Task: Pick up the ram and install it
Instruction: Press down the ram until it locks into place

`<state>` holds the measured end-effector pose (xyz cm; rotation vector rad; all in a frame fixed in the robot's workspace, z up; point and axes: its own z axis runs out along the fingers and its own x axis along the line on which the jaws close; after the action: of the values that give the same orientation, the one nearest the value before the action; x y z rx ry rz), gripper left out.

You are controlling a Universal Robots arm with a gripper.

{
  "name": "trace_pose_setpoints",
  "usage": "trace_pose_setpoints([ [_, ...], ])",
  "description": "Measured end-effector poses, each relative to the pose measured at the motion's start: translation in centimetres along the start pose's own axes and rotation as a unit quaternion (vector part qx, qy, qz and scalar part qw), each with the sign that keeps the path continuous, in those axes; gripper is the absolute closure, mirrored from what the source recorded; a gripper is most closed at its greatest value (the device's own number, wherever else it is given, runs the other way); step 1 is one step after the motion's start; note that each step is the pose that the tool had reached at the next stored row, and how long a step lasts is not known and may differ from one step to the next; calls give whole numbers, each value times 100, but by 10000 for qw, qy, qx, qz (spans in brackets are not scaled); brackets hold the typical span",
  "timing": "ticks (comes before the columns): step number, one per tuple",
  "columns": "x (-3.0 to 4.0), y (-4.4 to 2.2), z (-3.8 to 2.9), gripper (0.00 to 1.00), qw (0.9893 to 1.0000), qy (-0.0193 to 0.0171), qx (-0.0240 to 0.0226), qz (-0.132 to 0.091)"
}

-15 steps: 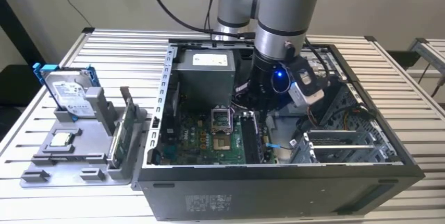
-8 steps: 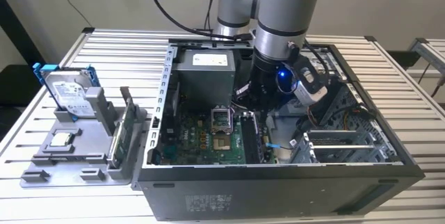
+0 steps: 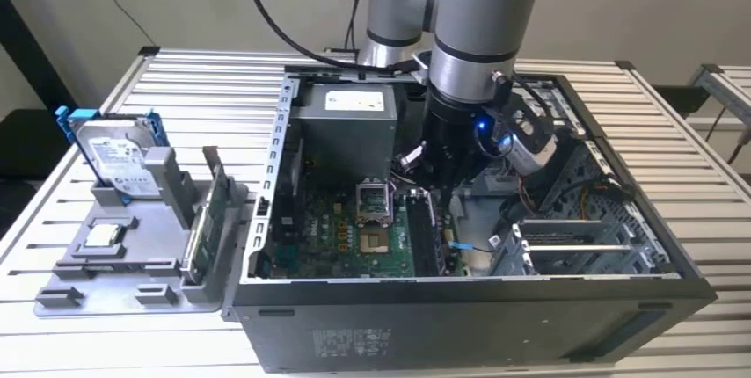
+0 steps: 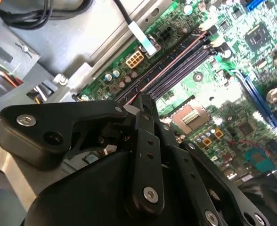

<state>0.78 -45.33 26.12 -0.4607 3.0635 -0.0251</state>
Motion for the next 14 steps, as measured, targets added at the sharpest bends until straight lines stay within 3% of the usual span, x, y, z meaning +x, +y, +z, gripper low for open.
trace_pose_setpoints([
  [7,11,5,87,89,9986,-52,-12,-517],
  [14,28,11,165,89,9950,-47,-43,-993],
])
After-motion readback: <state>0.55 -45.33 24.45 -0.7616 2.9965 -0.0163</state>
